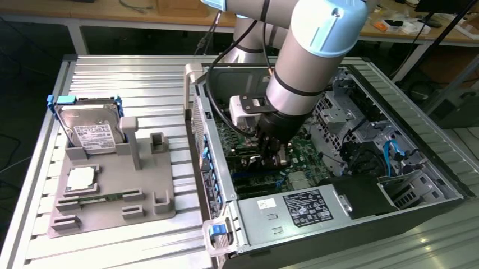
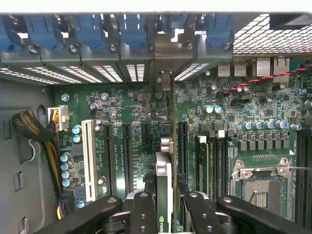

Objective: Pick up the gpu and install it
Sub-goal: 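Insert the gpu into the slot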

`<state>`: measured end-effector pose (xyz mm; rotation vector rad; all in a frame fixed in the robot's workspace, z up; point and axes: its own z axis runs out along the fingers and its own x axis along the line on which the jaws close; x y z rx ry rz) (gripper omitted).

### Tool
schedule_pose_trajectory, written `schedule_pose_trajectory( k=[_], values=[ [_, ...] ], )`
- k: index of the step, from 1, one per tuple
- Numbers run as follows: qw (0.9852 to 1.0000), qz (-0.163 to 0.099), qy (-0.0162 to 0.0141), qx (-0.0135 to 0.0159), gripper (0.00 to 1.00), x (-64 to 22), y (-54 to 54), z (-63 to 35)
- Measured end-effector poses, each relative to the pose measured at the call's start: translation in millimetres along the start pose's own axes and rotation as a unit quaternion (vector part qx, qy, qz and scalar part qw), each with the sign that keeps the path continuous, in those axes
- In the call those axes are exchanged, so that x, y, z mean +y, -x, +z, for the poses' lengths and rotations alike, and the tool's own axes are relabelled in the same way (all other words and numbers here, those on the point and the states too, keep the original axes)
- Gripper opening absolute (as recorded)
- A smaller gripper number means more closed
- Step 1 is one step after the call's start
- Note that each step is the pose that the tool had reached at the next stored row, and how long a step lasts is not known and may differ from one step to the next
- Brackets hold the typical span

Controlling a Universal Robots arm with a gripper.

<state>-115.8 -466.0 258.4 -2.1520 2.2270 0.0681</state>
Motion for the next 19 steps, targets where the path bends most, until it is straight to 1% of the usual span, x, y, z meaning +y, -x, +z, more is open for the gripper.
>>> schedule_pose_trajectory(
  k=[2,4,9,11,13,19],
  values=[
    [1.0000,0.000,0.0001,0.0003,0.27,0.4,-0.1,0.9],
    [1.0000,0.000,-0.0001,-0.0002,0.27,0.7,-0.1,2.5],
    [1.0000,0.000,0.0000,0.0000,0.27,1.0,-0.2,3.2],
    [1.0000,0.000,-0.0005,-0.0009,0.27,0.9,0.1,1.9],
    [1.0000,0.000,-0.0001,-0.0002,0.27,1.0,0.2,-1.1],
    [1.0000,0.000,0.0000,0.0000,0.27,1.0,0.0,-1.3]
  ],
)
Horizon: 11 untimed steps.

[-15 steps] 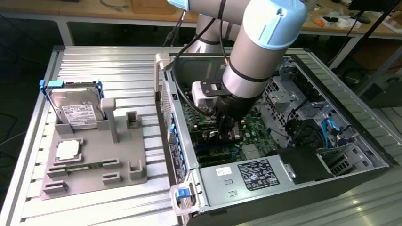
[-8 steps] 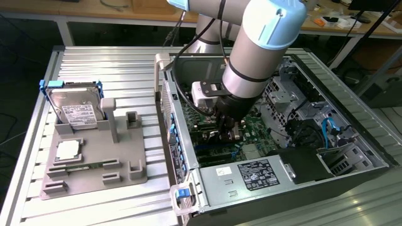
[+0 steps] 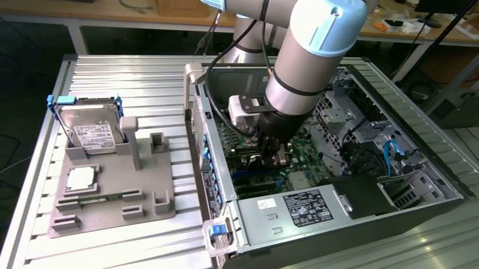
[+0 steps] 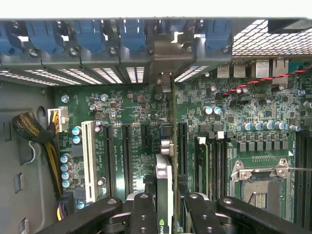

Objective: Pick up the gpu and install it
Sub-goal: 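Insert the gpu into the slot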

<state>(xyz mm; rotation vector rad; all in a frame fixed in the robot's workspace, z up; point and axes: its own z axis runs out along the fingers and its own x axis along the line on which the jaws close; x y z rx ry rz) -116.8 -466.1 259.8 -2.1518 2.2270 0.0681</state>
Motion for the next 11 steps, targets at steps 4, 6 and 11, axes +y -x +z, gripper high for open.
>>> schedule_pose_trajectory(
  k=[4,6,11],
  values=[
    [1.0000,0.000,0.0000,0.0000,0.27,-0.1,-1.7,-0.1],
    [1.0000,0.000,0.0000,-0.0001,0.27,-0.1,-2.4,-0.1],
    [1.0000,0.000,0.0000,0.0000,0.27,-0.1,-3.2,-0.1]
  ],
)
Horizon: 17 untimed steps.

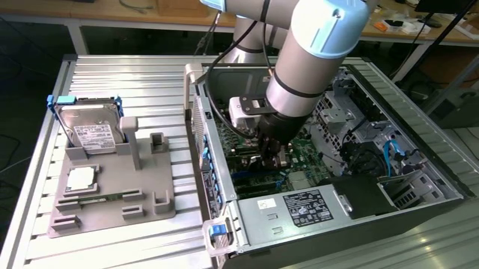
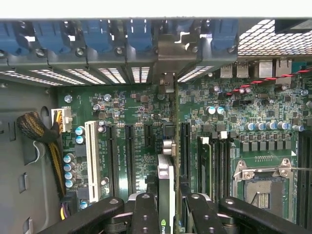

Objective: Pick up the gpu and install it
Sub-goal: 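Insert the gpu into the slot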

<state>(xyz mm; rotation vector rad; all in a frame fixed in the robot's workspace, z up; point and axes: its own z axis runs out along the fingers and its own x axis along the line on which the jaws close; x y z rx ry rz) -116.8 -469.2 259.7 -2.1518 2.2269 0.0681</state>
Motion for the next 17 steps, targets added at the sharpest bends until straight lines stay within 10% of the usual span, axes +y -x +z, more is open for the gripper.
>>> schedule_pose_trajectory(
  k=[17],
  values=[
    [1.0000,0.000,-0.0001,0.0073,0.27,0.0,-0.2,3.4]
  ],
)
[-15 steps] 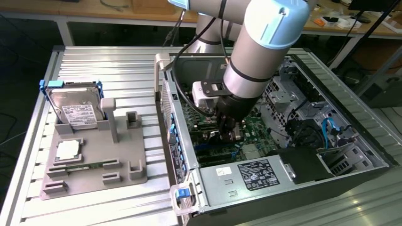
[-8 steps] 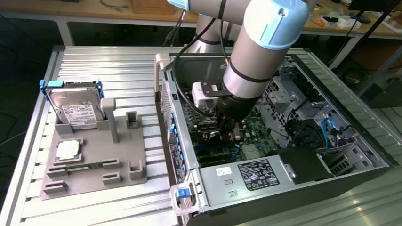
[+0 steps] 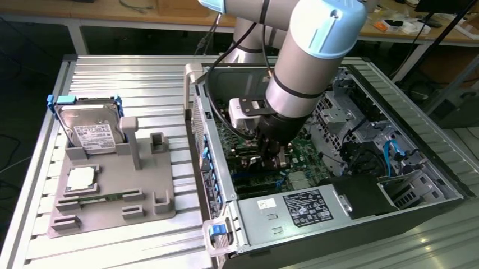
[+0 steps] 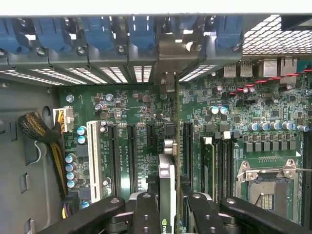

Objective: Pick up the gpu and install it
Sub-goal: 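Insert the gpu into the slot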

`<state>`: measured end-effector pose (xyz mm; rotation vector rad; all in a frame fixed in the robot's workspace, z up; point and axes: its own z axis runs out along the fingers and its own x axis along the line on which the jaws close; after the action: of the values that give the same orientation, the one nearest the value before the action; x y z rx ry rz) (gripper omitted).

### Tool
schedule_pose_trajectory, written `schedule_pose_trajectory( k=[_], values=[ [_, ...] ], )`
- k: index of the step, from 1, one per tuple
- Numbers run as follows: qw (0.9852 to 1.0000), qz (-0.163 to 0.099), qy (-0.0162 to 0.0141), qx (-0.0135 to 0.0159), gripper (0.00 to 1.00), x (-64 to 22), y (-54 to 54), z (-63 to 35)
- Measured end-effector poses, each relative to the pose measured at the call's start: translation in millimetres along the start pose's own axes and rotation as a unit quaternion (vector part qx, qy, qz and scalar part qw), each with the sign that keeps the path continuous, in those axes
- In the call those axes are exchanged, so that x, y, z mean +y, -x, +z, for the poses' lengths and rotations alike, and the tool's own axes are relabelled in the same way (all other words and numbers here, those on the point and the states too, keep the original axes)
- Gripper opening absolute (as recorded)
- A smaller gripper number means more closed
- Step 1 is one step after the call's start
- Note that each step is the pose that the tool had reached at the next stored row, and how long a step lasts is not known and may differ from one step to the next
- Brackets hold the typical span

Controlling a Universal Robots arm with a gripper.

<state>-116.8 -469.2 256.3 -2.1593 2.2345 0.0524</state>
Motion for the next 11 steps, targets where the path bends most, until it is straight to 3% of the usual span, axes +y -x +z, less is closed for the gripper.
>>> schedule_pose_trajectory(
  k=[2,4,5,11],
  values=[
    [1.0000,0.000,-0.0002,0.0017,0.27,0.0,0.1,0.3],
    [1.0000,0.000,-0.0004,0.0075,0.27,0.0,0.1,0.5],
    [1.0000,0.000,-0.0005,0.0090,0.27,-0.1,0.1,0.7],
    [1.0000,0.000,-0.0004,0.0098,0.27,0.0,0.2,0.4]
  ],
)
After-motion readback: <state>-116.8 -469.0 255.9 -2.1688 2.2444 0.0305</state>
